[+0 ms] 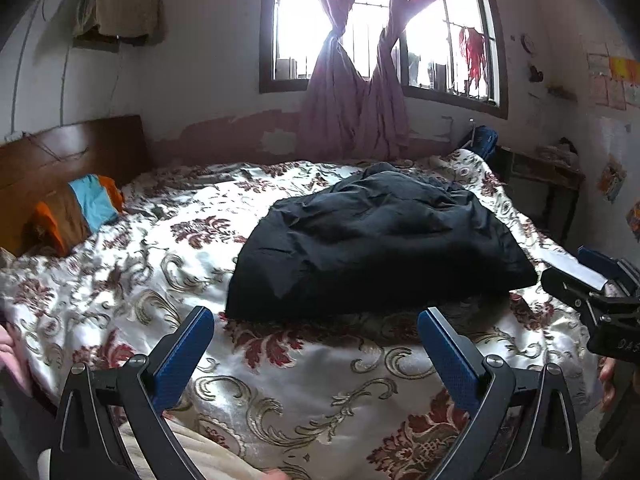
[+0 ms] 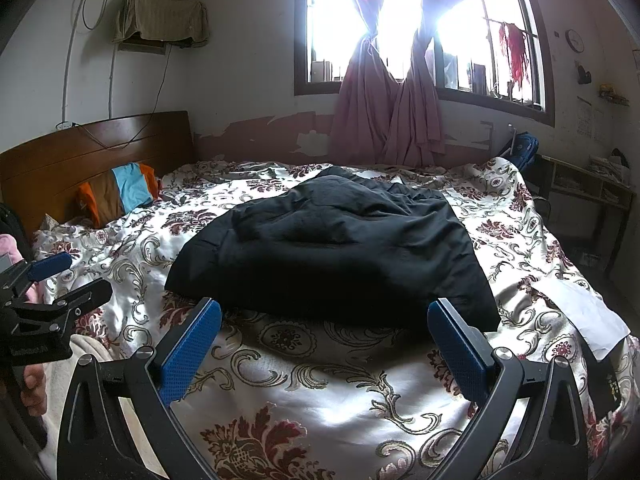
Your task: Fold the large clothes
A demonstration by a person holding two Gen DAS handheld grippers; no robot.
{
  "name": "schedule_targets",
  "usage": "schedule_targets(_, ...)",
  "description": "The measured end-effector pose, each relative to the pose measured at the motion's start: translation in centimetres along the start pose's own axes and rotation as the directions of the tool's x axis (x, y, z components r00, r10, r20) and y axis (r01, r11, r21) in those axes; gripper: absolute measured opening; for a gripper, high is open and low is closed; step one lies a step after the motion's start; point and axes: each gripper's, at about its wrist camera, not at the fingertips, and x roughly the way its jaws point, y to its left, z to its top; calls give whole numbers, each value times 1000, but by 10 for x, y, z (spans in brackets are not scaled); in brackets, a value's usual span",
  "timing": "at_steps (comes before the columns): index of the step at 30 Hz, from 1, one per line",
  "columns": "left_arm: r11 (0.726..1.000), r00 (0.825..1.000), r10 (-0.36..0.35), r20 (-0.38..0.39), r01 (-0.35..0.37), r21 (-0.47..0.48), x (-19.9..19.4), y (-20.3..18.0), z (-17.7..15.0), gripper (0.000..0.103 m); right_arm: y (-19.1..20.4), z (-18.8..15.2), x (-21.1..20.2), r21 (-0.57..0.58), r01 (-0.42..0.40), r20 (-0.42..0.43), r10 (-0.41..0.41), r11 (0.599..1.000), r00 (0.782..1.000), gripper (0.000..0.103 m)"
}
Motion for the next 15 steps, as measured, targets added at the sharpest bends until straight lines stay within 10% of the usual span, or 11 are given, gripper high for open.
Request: schedule_targets(15, 1000, 1000, -10, 12, 10, 21, -2, -2, -1, 103, 0, -2, 0, 1, 0, -1, 0, 1000, 1000, 102)
